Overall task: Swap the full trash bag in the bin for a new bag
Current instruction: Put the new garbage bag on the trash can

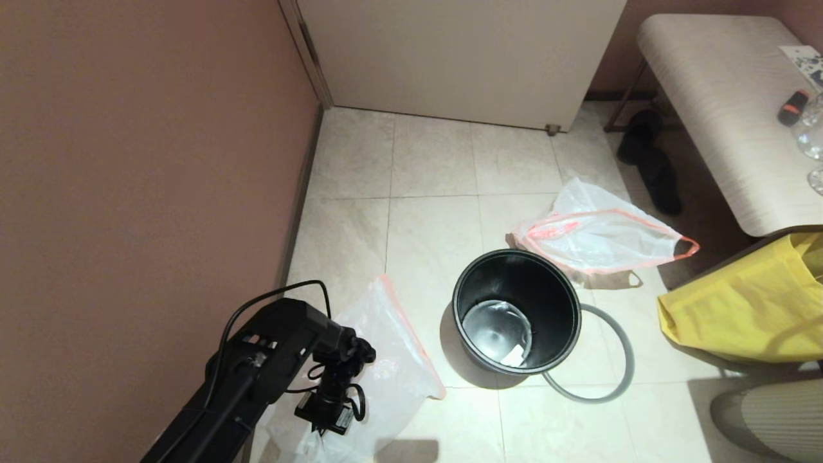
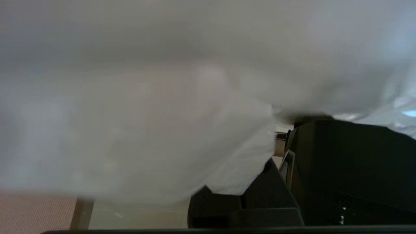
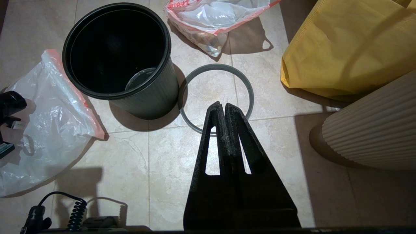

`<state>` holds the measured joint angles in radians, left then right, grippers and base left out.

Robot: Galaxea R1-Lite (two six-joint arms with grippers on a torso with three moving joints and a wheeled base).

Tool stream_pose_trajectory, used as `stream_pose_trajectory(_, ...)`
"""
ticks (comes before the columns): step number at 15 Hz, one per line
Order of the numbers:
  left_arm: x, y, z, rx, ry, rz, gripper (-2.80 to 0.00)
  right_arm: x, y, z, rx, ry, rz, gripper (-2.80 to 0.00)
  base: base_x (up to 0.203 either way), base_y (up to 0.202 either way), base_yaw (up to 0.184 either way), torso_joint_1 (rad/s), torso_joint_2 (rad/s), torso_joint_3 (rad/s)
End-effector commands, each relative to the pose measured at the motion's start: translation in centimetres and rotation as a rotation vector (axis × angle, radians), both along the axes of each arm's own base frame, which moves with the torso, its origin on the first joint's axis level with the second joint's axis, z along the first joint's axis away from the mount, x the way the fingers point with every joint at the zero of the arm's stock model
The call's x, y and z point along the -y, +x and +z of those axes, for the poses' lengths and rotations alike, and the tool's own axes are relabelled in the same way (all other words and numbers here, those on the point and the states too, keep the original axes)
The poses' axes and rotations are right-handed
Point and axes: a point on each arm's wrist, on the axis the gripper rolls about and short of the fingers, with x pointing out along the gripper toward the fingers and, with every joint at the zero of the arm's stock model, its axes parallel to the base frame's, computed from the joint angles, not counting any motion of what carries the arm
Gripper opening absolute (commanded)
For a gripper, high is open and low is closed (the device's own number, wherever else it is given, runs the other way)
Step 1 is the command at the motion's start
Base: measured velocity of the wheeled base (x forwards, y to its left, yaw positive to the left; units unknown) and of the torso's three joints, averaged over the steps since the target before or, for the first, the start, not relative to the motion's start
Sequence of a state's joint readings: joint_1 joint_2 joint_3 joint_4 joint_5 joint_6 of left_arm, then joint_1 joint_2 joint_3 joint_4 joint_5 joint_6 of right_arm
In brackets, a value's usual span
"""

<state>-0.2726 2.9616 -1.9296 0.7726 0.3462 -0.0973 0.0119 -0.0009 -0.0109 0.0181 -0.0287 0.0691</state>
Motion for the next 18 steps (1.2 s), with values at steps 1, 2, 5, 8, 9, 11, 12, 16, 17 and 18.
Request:
stream_pose_trajectory(1, 0.0, 0.2, 0.8, 0.014, -0.004, 0.005, -2.8, 0.0, 0.0, 0.0, -0.001, 0.0, 0.0, -2.8, 0.0, 0.0, 0.0, 0.0, 0.0, 0.0)
stream_pose_trajectory(2, 0.2, 0.8, 2.4, 0.056, -0.019, 0.015, -2.8, 0.0, 0.0, 0.0, -0.001, 0.0, 0.0, -2.8, 0.0, 0.0, 0.0, 0.0, 0.0, 0.0)
stream_pose_trajectory(5, 0.8, 1.8, 8.4, 0.186, -0.099, 0.117, -2.8, 0.0, 0.0, 0.0, -0.001, 0.0, 0.0, -2.8, 0.0, 0.0, 0.0, 0.0, 0.0, 0.0)
stream_pose_trajectory(8, 0.7, 0.6, 15.4, 0.171, -0.2, 0.204, -2.8, 0.0, 0.0, 0.0, -0.001, 0.001, 0.0, -2.8, 0.0, 0.0, 0.0, 0.0, 0.0, 0.0)
stream_pose_trajectory(9, 0.5, -0.1, 17.7, 0.154, -0.234, 0.242, -2.8, 0.0, 0.0, 0.0, -0.001, 0.0, 0.0, -2.8, 0.0, 0.0, 0.0, 0.0, 0.0, 0.0)
stream_pose_trajectory(11, 0.1, -1.9, 21.1, 0.121, -0.292, 0.286, -2.8, 0.0, 0.0, 0.0, -0.001, 0.001, 0.0, -2.8, 0.0, 0.0, 0.0, 0.0, 0.0, 0.0)
stream_pose_trajectory(12, -0.2, -3.0, 23.1, 0.123, -0.33, 0.299, -2.8, 0.0, 0.0, 0.0, -0.001, 0.001, 0.0, -2.8, 0.0, 0.0, 0.0, 0.0, 0.0, 0.0)
stream_pose_trajectory(16, -1.6, -7.9, 29.7, 0.113, -0.525, 0.33, -2.8, 0.0, 0.0, 0.0, -0.001, 0.0, 0.0, -2.8, 0.0, 0.0, 0.0, 0.0, 0.0, 0.0)
stream_pose_trajectory(17, -1.8, -8.9, 31.0, 0.113, -0.586, 0.332, -2.8, 0.0, 0.0, 0.0, -0.001, 0.0, 0.0, -2.8, 0.0, 0.0, 0.0, 0.0, 0.0, 0.0)
stream_pose_trajectory(18, -1.9, -9.8, 32.2, 0.112, -0.66, 0.335, -2.8, 0.0, 0.0, 0.0, -0.001, 0.0, 0.0, -2.8, 0.0, 0.0, 0.0, 0.0, 0.0, 0.0)
